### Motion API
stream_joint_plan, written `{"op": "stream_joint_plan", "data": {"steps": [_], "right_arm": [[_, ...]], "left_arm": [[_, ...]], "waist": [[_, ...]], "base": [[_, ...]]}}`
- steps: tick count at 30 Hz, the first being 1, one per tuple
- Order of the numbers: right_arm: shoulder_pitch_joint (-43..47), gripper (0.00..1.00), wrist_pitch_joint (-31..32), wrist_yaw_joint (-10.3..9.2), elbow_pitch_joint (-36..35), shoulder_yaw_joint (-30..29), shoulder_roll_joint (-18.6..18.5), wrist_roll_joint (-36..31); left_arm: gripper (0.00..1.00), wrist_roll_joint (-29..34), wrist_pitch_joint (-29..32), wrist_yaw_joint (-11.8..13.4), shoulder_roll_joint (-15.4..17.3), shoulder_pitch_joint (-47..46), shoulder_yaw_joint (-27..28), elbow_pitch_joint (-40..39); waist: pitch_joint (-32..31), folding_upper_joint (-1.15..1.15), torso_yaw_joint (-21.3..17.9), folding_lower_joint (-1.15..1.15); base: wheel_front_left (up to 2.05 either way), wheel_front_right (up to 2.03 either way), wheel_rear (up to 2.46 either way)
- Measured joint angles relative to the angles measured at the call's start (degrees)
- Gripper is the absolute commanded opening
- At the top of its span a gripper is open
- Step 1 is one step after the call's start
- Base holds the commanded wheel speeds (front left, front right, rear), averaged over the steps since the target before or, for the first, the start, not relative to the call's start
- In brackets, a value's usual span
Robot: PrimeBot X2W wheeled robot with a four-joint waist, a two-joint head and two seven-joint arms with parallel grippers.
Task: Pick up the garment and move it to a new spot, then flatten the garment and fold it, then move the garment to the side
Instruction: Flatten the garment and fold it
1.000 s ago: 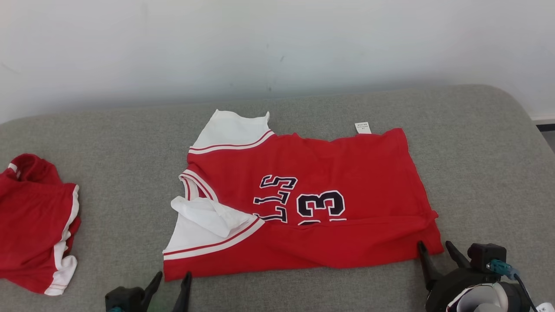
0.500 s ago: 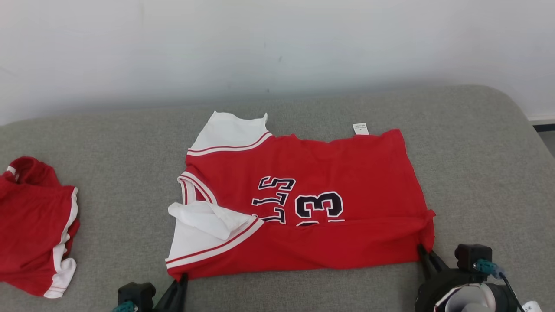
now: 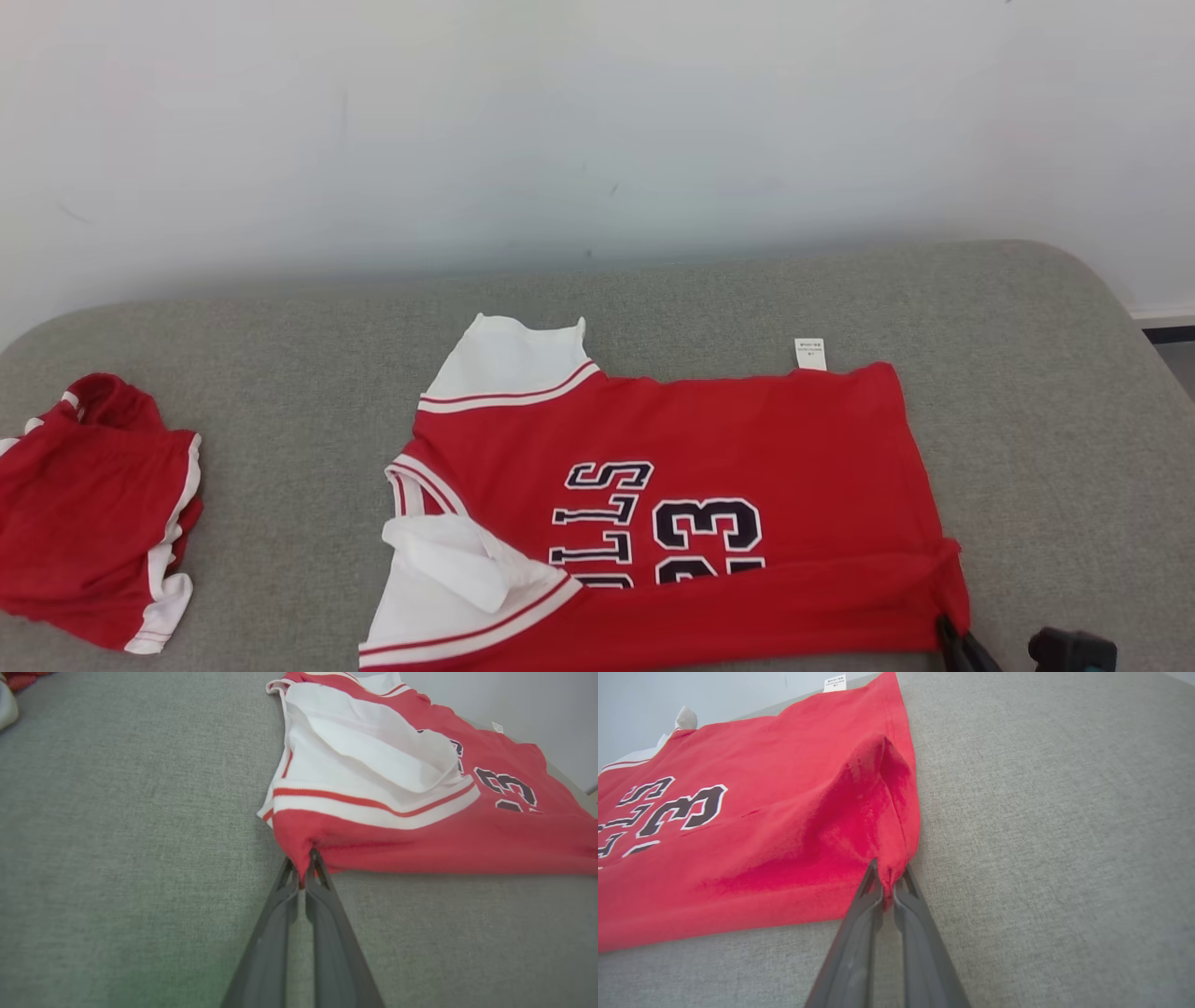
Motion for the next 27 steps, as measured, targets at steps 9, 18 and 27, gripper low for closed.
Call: {"op": "stream_joint_plan", "data": {"steps": [9, 18, 27], "right_arm": [[6.38, 0.49, 0.36, 0.10, -5.05, -1.87, -0.46, 0.51], [6.21, 1.00, 0.05, 0.09, -10.21, -4.46, -0.48, -3.70], [6.67, 1.00, -0.01, 0.09, -24.58, -10.44, 3.35, -13.13]], "left_arm": [[0.02, 1.35, 0.00, 0.00, -0.74, 4.88, 0.63, -2.18], [1.00, 5.88, 0.00, 0.07, -1.15, 4.01, 5.43, -5.84], [1.00, 16.72, 0.00, 1.47, -3.05, 5.04, 14.38, -19.52]], "waist": [[0.45, 0.00, 0.10, 0.01], [-0.19, 0.00, 0.20, 0.01], [-0.73, 0.00, 0.31, 0.01]], "base": [[0.00, 0.00, 0.00], [0.00, 0.00, 0.00], [0.00, 0.00, 0.00]]}}
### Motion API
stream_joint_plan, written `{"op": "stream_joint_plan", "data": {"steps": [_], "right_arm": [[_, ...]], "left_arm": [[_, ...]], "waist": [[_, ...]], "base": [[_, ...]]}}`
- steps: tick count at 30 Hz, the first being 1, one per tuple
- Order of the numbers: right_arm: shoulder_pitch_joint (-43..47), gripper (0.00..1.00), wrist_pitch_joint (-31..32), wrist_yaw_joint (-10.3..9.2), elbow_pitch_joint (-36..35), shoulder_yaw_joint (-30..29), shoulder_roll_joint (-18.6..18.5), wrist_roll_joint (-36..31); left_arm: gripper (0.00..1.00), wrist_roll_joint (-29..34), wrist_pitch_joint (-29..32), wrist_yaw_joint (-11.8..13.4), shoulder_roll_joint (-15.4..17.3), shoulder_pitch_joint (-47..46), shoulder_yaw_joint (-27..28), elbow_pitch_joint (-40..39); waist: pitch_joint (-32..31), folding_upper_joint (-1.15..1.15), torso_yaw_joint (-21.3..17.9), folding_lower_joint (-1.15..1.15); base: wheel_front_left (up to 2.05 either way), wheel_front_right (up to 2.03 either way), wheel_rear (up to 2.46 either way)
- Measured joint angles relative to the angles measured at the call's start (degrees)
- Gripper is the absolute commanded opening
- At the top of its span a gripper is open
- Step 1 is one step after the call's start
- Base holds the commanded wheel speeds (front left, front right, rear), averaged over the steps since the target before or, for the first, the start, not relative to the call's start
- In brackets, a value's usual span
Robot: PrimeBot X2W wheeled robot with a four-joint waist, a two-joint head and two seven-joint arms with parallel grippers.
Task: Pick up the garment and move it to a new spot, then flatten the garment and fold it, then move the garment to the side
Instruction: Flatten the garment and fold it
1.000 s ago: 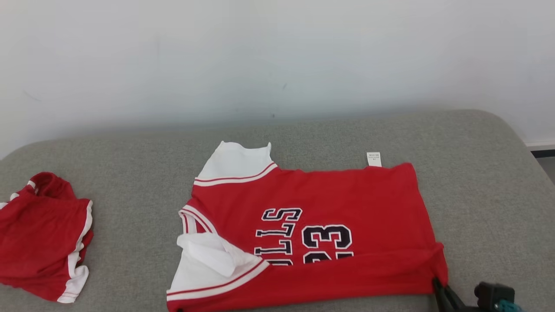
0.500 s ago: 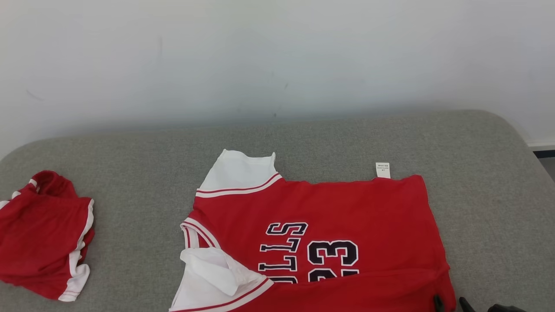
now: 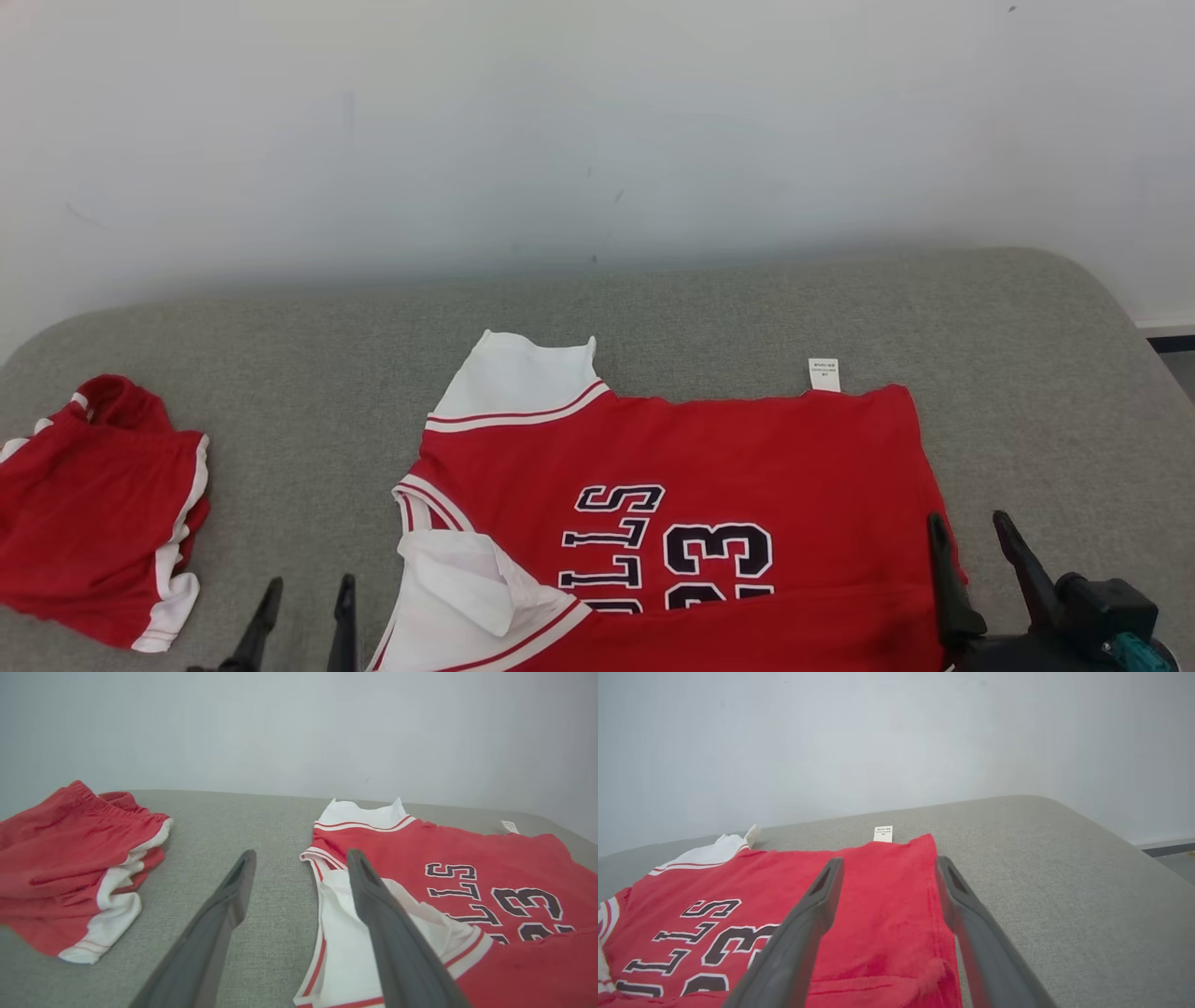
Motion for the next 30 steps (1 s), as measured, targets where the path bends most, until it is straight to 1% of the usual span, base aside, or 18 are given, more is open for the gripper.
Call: {"op": "stream_joint_plan", "data": {"steps": [4, 6, 9, 13, 17, 22, 26, 28, 30], "right_arm": [[1.85, 1.00, 0.01, 0.00, -5.66, -1.27, 2.89, -3.80], [2.89, 1.00, 0.00, 0.00, -8.01, -2.16, 4.54, -4.52], [4.75, 1.00, -0.01, 0.00, -10.47, -2.13, 5.68, -6.16], [6.81, 1.00, -0.01, 0.00, -11.51, -2.15, 6.66, -7.65], [8.35, 1.00, -0.01, 0.00, -11.59, -2.43, 7.33, -8.31], [8.47, 1.00, 0.00, 0.00, -11.10, -2.16, 7.76, -8.76], [7.72, 1.00, -0.01, 0.00, -10.96, -1.94, 8.05, -9.35], [6.69, 1.00, -0.01, 0.00, -10.83, -1.89, 8.11, -9.36], [5.61, 1.00, -0.01, 0.00, -10.32, -1.25, 8.14, -9.57]], "left_arm": [[1.00, 4.69, 0.00, 0.03, -1.51, 0.89, 3.24, -5.45], [1.00, 6.56, 0.00, 0.01, -2.07, 1.69, 4.20, -6.24], [1.00, 8.51, 0.00, -0.04, -2.85, 2.76, 5.34, -6.16], [1.00, 9.36, 0.00, -0.43, -3.64, 3.51, 6.80, -5.17], [1.00, 9.96, 0.00, -0.56, -4.10, 3.82, 7.08, -4.23], [1.00, 10.34, 0.00, -1.00, -4.24, 4.16, 7.49, -2.89], [1.00, 10.28, 0.00, -1.08, -3.20, 2.07, 7.01, -1.52], [1.00, 9.98, 0.00, -1.33, -1.76, -0.47, 6.15, -0.40], [1.00, 8.44, 0.00, -1.33, 0.27, -3.76, 3.99, 1.58]], "waist": [[0.07, 0.00, 0.41, 0.00], [0.15, 0.00, 0.59, 0.00], [0.36, 0.00, 0.78, 0.00], [0.58, 0.00, 0.70, 0.00], [0.69, 0.00, 0.43, 0.00], [1.00, 0.00, -0.38, 0.00], [1.46, 0.00, -1.65, 0.00], [1.79, 0.00, -2.52, 0.00], [2.20, 0.00, -3.55, 0.00]], "base": [[0.00, 0.00, 0.00], [0.00, 0.00, 0.00], [0.00, 0.00, 0.00], [0.00, 0.00, 0.00], [0.00, 0.00, 0.00], [0.00, 0.00, 0.00], [0.00, 0.00, 0.00], [0.00, 0.00, 0.00], [0.00, 0.00, 0.00]]}}
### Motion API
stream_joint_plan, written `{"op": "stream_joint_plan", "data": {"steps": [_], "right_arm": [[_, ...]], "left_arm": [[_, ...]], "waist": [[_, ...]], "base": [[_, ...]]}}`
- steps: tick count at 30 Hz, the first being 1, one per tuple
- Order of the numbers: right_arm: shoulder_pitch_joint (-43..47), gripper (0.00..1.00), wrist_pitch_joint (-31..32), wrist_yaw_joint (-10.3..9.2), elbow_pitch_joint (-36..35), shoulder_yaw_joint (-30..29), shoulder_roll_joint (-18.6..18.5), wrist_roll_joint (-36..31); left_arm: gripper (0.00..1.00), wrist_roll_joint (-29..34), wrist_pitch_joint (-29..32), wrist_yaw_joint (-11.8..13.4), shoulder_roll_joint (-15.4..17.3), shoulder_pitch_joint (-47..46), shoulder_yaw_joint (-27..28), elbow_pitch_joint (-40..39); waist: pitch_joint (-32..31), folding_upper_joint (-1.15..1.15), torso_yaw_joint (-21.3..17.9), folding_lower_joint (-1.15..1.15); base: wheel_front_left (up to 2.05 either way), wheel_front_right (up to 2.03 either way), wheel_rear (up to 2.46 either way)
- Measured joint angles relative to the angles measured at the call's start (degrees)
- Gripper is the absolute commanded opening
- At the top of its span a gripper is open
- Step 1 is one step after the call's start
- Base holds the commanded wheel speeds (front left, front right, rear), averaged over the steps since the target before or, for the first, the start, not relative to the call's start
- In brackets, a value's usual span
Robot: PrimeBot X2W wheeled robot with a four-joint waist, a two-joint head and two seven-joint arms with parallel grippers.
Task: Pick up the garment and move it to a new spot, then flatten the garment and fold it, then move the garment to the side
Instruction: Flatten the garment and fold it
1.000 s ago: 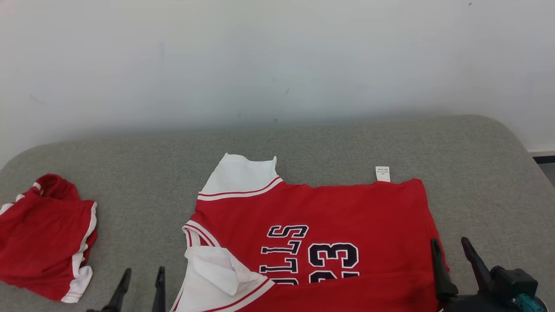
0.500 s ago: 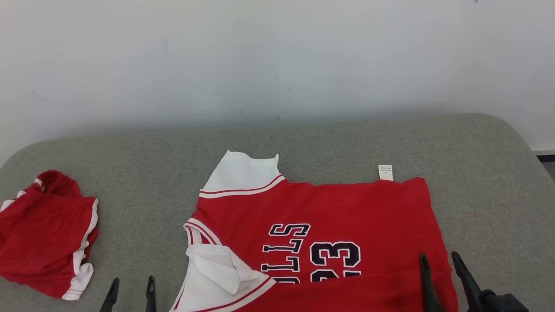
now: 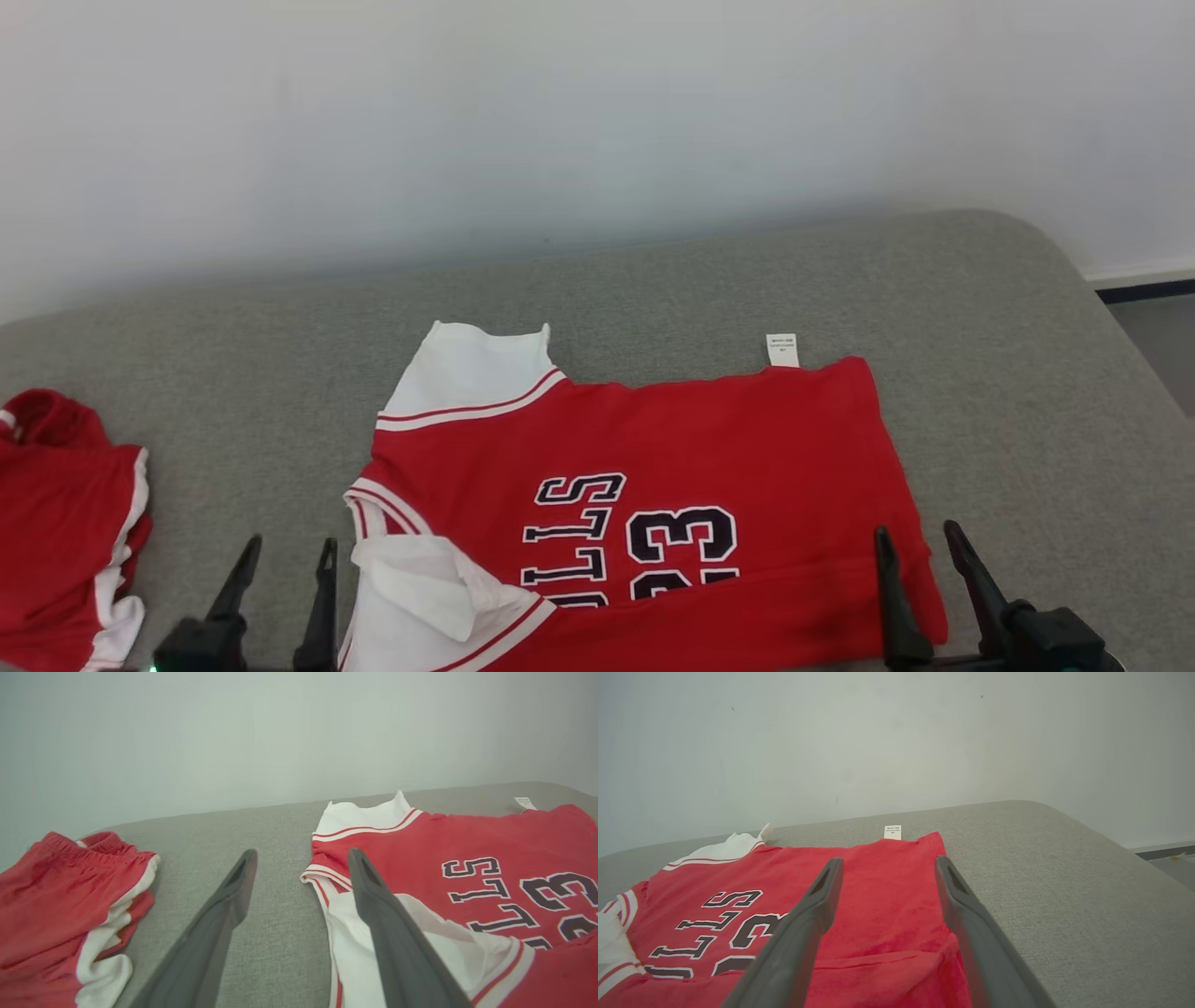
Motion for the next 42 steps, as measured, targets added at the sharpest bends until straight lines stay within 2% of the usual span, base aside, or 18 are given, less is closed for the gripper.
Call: {"op": "stream_joint_plan", "data": {"steps": [3, 8, 13, 15, 22, 25, 31, 41, 42], "right_arm": [[-2.64, 1.00, 0.01, 0.00, 1.69, 1.26, 0.10, -0.21], [-11.06, 1.00, 0.00, 0.00, 3.47, 3.92, 0.19, -0.59], [-19.36, 1.00, -0.09, 0.00, 6.49, 5.92, 0.20, -0.15], [-20.87, 1.00, -0.09, 0.00, 7.25, 6.49, 0.23, 0.29], [-30.26, 1.00, -0.10, 0.00, 10.49, 10.38, 0.25, 4.24], [-31.50, 1.00, -0.10, 0.00, 10.42, 12.00, 0.22, 5.49], [-32.38, 1.00, -0.10, 0.00, 10.09, 13.46, 0.25, 6.58], [-32.47, 1.00, -0.09, 0.00, 9.64, 13.63, 0.27, 6.52], [-32.47, 1.00, -0.10, 0.00, 9.67, 13.61, 0.27, 6.48]], "left_arm": [[1.00, -3.72, 0.00, -0.11, 3.91, -6.10, -3.76, 3.08], [1.00, -11.06, 0.47, -0.12, 12.96, -18.91, -12.25, 8.65], [1.00, -21.38, 5.88, -0.12, 21.41, -31.51, -21.20, 12.63], [1.00, -23.36, 6.89, -0.12, 22.49, -33.71, -22.52, 13.13], [1.00, -34.18, 16.74, -0.13, 31.14, -46.08, -34.73, 15.35], [1.00, -36.55, 18.75, -0.13, 33.29, -49.79, -38.78, 16.83], [1.00, -40.35, 20.41, -0.13, 35.44, -54.32, -44.77, 20.27], [1.00, -45.10, 21.20, -0.13, 35.91, -59.16, -51.96, 25.09], [0.98, -45.68, 21.45, -0.13, 35.80, -59.44, -52.61, 25.50]], "waist": [[0.96, 0.00, -1.69, 0.00], [4.31, 0.00, -4.32, 0.01], [8.66, 0.00, -7.07, 0.01], [9.55, 0.00, -7.61, 0.01], [16.27, 0.01, -11.24, 0.02], [19.00, 0.01, -12.76, 0.02], [22.99, 0.01, -15.96, 0.02], [26.06, 0.01, -19.41, 0.00], [26.11, 0.01, -19.48, 0.00]], "base": [[0.00, 0.00, 0.00], [0.00, 0.00, 0.00], [0.00, 0.00, 0.00], [0.00, 0.00, 0.00], [0.00, 0.00, 0.00], [0.00, 0.00, 0.00], [0.00, 0.00, 0.00], [0.00, 0.00, 0.00], [0.00, 0.00, 0.00]]}}
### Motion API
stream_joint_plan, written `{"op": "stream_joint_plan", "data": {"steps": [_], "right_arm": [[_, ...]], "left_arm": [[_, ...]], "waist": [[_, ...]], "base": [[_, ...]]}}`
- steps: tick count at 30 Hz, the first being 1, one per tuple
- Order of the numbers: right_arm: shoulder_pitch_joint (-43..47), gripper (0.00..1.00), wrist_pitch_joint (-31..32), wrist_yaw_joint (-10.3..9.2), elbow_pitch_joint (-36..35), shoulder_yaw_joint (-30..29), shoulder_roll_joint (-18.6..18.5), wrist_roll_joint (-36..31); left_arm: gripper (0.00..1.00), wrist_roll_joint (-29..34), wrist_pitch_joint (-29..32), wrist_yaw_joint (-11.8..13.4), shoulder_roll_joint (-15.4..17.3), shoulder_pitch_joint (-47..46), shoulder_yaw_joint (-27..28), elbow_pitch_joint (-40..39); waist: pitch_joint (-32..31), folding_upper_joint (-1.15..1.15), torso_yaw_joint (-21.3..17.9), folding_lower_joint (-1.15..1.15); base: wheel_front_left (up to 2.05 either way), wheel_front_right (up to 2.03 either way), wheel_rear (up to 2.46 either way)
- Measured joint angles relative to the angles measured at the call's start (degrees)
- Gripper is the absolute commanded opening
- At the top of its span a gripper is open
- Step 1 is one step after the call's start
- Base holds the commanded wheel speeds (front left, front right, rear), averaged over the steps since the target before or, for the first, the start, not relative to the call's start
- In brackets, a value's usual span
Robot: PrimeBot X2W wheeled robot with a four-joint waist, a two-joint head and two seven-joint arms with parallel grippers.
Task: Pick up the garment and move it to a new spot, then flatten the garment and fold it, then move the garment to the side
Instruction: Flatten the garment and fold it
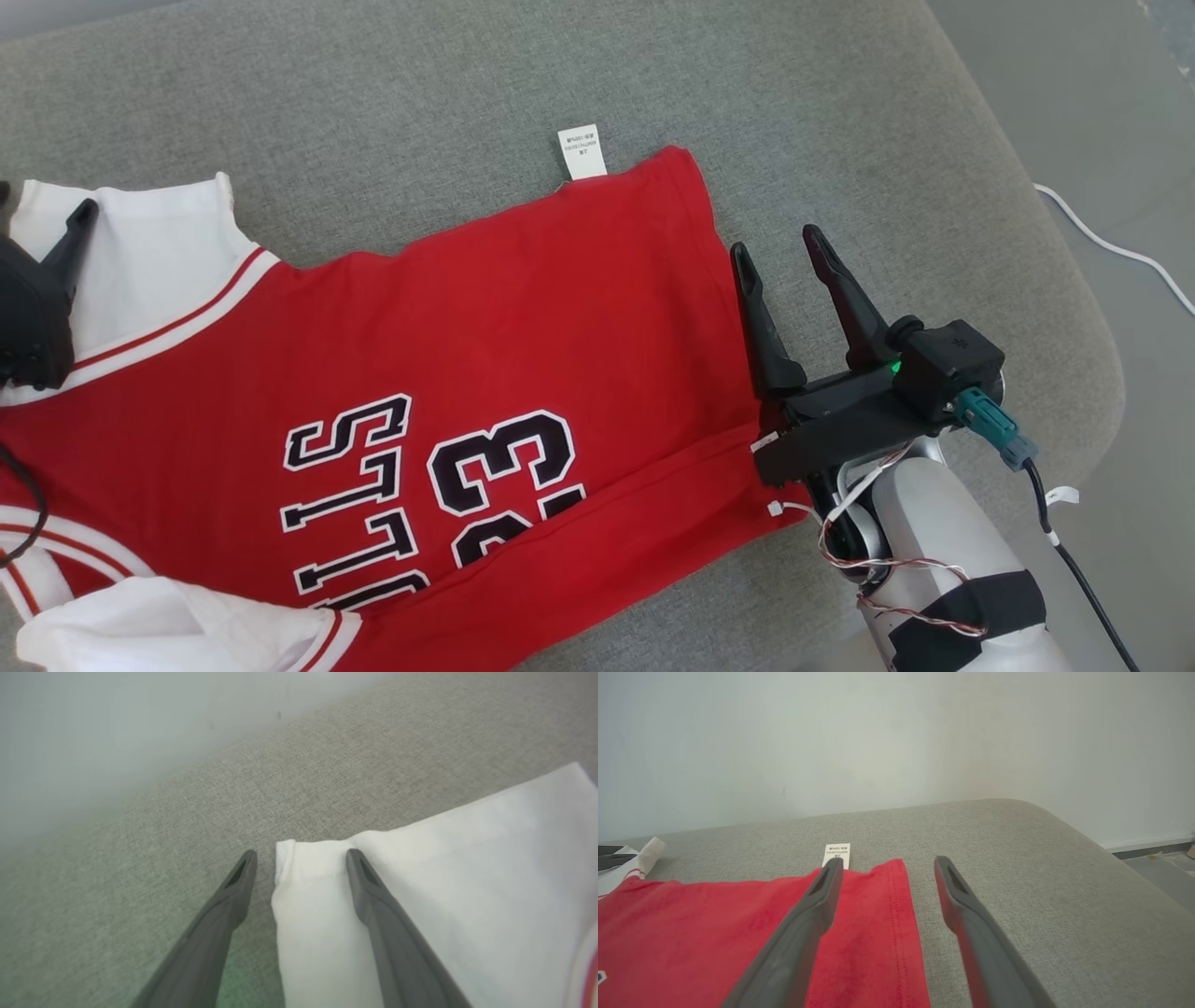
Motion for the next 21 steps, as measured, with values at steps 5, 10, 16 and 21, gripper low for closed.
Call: {"op": "stream_joint_plan", "data": {"steps": [5, 10, 16, 21], "right_arm": [[-0.62, 1.00, 0.01, 0.00, 1.37, -0.66, 0.01, -1.01], [-4.21, 1.00, 0.00, 0.00, 10.39, -1.42, 0.02, -3.09], [-13.37, 1.00, 0.94, 0.00, 24.06, -4.23, -0.12, -5.88], [-19.53, 1.00, 2.92, 0.00, 33.17, -6.88, -1.90, -7.70]], "left_arm": [[0.00, -2.00, 0.79, 0.00, -1.08, -1.84, -3.49, 0.13], [0.00, -3.72, -4.16, 0.00, -2.00, -3.59, -6.46, -1.41], [0.00, -6.06, -12.70, 0.00, -2.79, -4.31, -7.69, -5.27], [0.00, -7.15, -17.40, 0.00, -3.23, -4.18, -8.51, -8.33]], "waist": [[-0.28, 0.00, 0.81, 0.00], [-1.26, -0.01, 3.14, 0.00], [-2.36, -0.01, 6.54, 0.00], [-2.84, -0.01, 9.84, -0.01]], "base": [[0.00, 0.00, 0.00], [0.00, 0.00, 0.00], [0.00, 0.00, 0.00], [0.00, 0.00, 0.00]]}}
